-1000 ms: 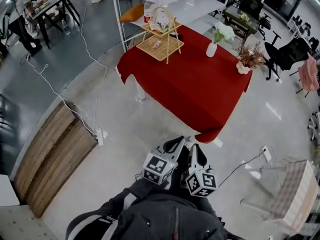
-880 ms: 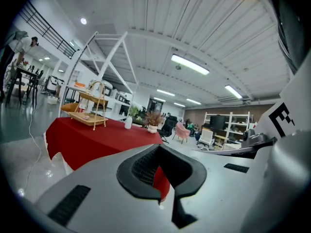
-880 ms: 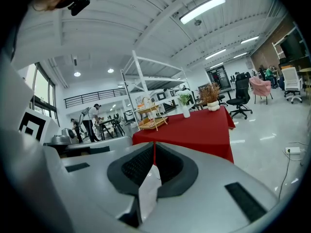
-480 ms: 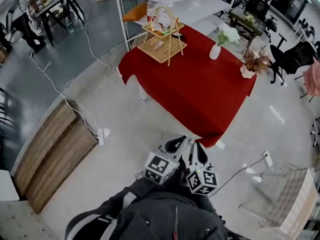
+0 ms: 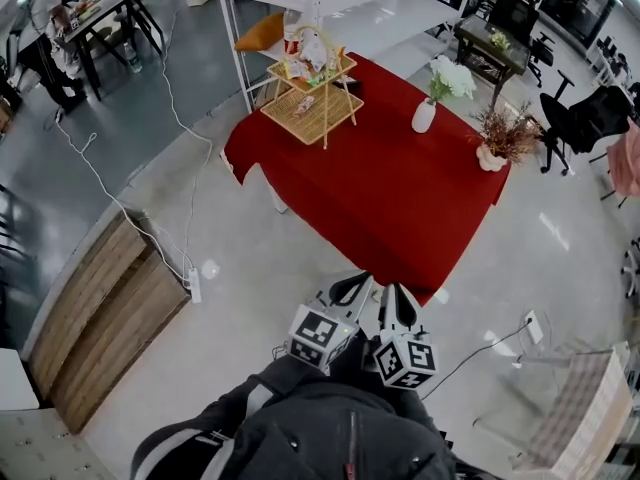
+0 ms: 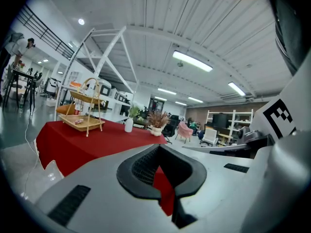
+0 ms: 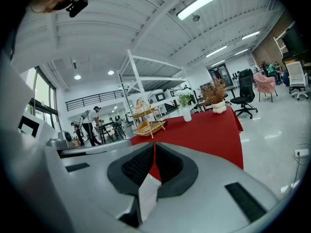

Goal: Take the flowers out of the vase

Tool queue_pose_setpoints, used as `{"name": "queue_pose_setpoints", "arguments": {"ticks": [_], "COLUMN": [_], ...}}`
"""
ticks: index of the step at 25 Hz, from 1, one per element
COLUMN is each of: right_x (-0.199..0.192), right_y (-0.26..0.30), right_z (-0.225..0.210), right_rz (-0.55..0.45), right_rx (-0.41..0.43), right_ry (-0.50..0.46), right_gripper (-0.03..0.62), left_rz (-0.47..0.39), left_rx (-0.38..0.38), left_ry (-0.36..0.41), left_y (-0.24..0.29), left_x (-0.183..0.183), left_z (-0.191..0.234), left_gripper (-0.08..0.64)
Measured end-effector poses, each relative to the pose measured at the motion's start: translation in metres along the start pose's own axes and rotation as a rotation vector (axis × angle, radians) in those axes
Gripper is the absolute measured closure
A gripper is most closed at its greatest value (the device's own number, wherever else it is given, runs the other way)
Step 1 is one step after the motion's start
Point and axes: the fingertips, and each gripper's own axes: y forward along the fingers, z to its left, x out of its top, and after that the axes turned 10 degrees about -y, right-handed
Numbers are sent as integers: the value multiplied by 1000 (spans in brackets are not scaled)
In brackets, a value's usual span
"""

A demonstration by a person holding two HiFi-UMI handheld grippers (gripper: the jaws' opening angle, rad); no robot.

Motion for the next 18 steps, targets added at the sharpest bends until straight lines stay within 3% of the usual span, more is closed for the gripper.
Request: {"name": "queue_pose_setpoints", "arguments": {"ticks": [18], "right_x": [50], "right_y": [91], "right_z": [-56], "right_rz": [-36], "right_rx": [29], "right_ry": [63], "right_gripper": [577], "left_rz": [6], "left_rx": [-17], "left_ry": [4], "left_y": [98], "left_x": [43], "left_z": [35], "left_gripper": [551]}}
